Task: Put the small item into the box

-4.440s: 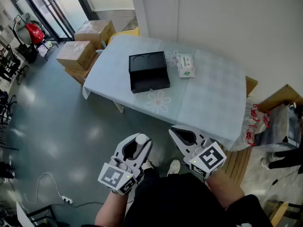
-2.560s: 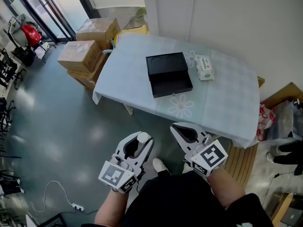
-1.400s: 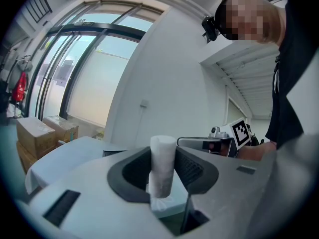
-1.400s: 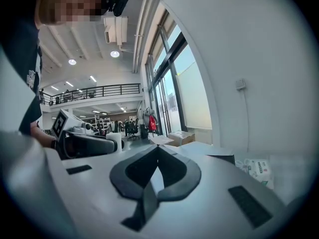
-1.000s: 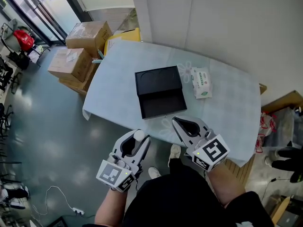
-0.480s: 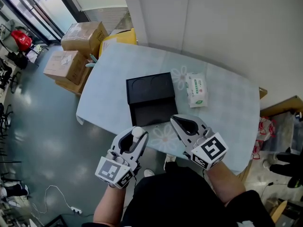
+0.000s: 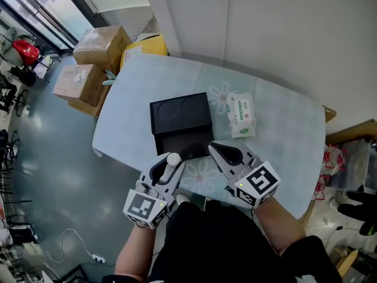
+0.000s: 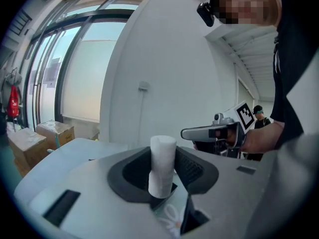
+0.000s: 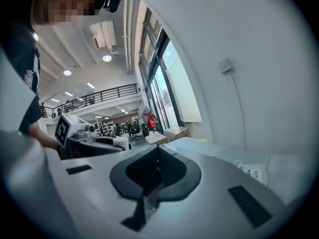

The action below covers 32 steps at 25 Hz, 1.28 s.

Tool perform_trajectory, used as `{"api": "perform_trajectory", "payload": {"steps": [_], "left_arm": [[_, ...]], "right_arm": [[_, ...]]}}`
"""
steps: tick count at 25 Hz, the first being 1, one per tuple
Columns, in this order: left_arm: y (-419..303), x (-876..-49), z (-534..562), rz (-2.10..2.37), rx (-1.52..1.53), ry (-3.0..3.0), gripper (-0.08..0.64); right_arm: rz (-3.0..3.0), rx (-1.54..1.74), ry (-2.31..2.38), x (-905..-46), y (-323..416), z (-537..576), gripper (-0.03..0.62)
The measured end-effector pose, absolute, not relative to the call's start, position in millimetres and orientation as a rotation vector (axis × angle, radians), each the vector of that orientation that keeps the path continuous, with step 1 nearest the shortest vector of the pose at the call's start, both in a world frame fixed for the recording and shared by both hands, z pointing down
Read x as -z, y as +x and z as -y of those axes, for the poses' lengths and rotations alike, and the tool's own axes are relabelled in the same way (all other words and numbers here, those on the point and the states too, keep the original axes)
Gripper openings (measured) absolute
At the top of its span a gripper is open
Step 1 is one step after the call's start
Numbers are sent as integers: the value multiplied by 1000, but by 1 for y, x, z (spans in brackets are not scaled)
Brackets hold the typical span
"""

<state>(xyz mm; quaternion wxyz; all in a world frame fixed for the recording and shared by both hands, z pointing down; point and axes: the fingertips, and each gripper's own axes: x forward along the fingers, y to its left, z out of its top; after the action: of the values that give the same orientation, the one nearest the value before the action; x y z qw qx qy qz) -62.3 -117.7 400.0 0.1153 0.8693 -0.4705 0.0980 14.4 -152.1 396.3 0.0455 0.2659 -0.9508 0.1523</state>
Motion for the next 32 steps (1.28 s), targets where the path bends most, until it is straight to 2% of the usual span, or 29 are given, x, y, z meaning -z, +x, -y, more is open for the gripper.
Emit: {"api": "perform_trajectory", "payload": {"steps": [11, 23, 32], "left_arm": [[-42, -443, 153, 1279, -540, 2624, 140], [-50, -515, 177, 1116, -917, 2638, 141], [-52, -563, 183, 962, -1081, 2631, 141]], "right_arm": [[2834, -496, 854, -428, 28, 174, 9], [2738, -558, 950, -457, 28, 196, 9], [2685, -623, 1012, -477, 25, 212, 9]]}}
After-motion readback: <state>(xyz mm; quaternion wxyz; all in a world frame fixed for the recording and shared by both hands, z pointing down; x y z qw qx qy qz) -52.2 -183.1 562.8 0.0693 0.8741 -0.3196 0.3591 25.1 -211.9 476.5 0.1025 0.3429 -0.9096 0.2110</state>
